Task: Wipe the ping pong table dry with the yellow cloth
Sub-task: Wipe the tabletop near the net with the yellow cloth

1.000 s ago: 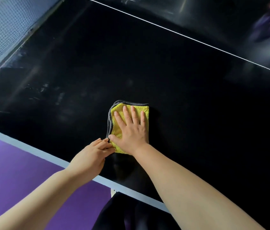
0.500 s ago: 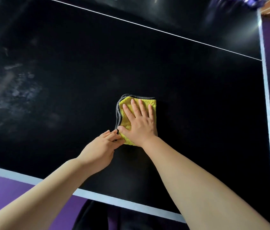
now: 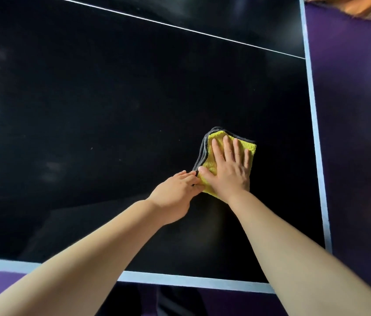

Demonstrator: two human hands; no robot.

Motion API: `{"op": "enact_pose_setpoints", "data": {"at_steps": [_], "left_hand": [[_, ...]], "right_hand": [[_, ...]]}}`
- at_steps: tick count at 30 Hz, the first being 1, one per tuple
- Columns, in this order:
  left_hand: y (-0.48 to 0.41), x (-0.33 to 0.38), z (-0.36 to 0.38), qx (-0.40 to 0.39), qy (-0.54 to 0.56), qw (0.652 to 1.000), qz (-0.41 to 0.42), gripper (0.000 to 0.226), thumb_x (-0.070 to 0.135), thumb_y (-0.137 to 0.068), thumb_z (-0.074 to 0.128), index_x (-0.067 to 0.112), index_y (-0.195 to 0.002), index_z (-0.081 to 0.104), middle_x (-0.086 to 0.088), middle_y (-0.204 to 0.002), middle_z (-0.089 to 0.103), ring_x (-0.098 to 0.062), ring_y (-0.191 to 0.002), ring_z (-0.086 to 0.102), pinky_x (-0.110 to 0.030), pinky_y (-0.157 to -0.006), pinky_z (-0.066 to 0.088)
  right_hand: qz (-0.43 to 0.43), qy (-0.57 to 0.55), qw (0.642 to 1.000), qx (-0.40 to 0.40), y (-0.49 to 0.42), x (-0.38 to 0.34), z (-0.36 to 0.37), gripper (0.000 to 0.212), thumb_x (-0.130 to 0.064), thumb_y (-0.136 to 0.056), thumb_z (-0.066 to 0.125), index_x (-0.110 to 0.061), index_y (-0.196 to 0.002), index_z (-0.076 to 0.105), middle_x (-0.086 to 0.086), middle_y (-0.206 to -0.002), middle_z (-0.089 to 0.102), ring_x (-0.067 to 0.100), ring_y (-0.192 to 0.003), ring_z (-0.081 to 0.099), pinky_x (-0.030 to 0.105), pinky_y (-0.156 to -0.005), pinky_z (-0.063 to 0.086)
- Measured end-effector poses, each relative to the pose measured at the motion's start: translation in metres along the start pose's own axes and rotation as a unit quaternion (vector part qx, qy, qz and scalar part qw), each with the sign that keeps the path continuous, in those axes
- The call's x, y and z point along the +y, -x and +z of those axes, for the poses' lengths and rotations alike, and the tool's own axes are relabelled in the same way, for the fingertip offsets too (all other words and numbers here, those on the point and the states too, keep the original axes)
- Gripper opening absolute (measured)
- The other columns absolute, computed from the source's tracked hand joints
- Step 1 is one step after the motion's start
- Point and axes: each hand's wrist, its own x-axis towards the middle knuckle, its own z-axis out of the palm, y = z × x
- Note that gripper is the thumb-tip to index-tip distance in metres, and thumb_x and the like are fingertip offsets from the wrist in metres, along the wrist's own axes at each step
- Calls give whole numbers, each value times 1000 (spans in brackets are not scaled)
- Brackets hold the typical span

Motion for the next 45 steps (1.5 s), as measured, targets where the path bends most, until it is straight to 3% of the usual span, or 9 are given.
{"op": "enact_pose_setpoints", "data": {"at_steps": [8, 12, 17, 24, 30, 33, 35, 39, 45], "left_hand": [[59, -15, 11, 30, 5, 998, 59, 51, 6, -95, 41, 25, -142, 41, 3, -145, 41, -18, -139, 26, -25, -113, -3], [113, -50, 12, 73, -3, 995, 69, 46, 2, -86, 54, 21, -128, 59, -1, -128, 59, -23, -128, 47, -33, -113, 10], [188, -108, 2, 105, -17, 994, 24, 49, -1, -73, 67, 22, -116, 68, 3, -113, 66, -22, -115, 58, -38, -109, 26], [295, -177, -15, 154, -26, 983, -96, 54, -8, -67, 68, 23, -113, 69, 3, -111, 66, -22, -112, 59, -40, -108, 28], [379, -204, -15, 186, -35, 967, -169, 51, -10, -69, 62, 21, -107, 72, 6, -102, 67, -23, -99, 60, -40, -97, 44], [413, -202, -10, 219, -35, 949, -225, 36, 5, -79, 45, 16, -100, 72, 2, -96, 66, -25, -92, 60, -38, -80, 53], [429, -197, -6, 254, -34, 928, -271, 32, 6, -82, 44, 12, -98, 72, -3, -95, 65, -27, -89, 57, -38, -76, 53], [430, -178, -4, 252, -33, 914, -316, 33, -10, -73, 65, 8, -100, 71, -8, -101, 65, -34, -92, 59, -43, -77, 52], [385, -144, -8, 219, -29, 934, -281, 35, -7, -75, 66, 7, -107, 69, -8, -111, 63, -30, -104, 56, -42, -85, 49]], "right_hand": [[78, 10, 996, -46, 50, -46, 7, 86, -76, -89, 12, -26, -148, -27, 10, -161, -24, 33, -147, -23, 57, -118, -11], [66, 14, 997, -40, 66, -108, 10, 91, -77, -78, 0, -26, -149, -25, 11, -162, -20, 35, -148, -20, 59, -117, -9], [1, 26, 999, -29, 68, -205, 2, 90, -77, -88, 11, -24, -153, -21, 12, -162, -21, 37, -147, -21, 61, -117, -6], [-104, 10, 994, -19, 69, -345, -4, 92, -78, -88, 18, -25, -155, -16, 13, -162, -21, 39, -146, -23, 64, -115, -8], [-204, -2, 979, -26, 92, -433, 1, 91, -77, -88, 25, -28, -156, -10, 12, -162, -19, 38, -146, -24, 65, -113, -10], [-228, 0, 973, -31, 112, -445, 5, 90, -76, -88, 26, -29, -155, -11, 11, -162, -20, 37, -146, -25, 64, -113, -13], [-243, 5, 969, -34, 125, -441, 8, 89, -76, -88, 25, -30, -155, -12, 10, -162, -21, 36, -146, -25, 63, -113, -13], [-275, 16, 961, -38, 146, -416, 11, 87, -75, -89, 25, -31, -155, -12, 9, -162, -20, 33, -146, -26, 61, -114, -14], [-278, 0, 959, -58, 162, -352, 16, 85, -76, -90, 21, -33, -154, -14, 5, -161, -26, 28, -145, -31, 56, -114, -20]]}}
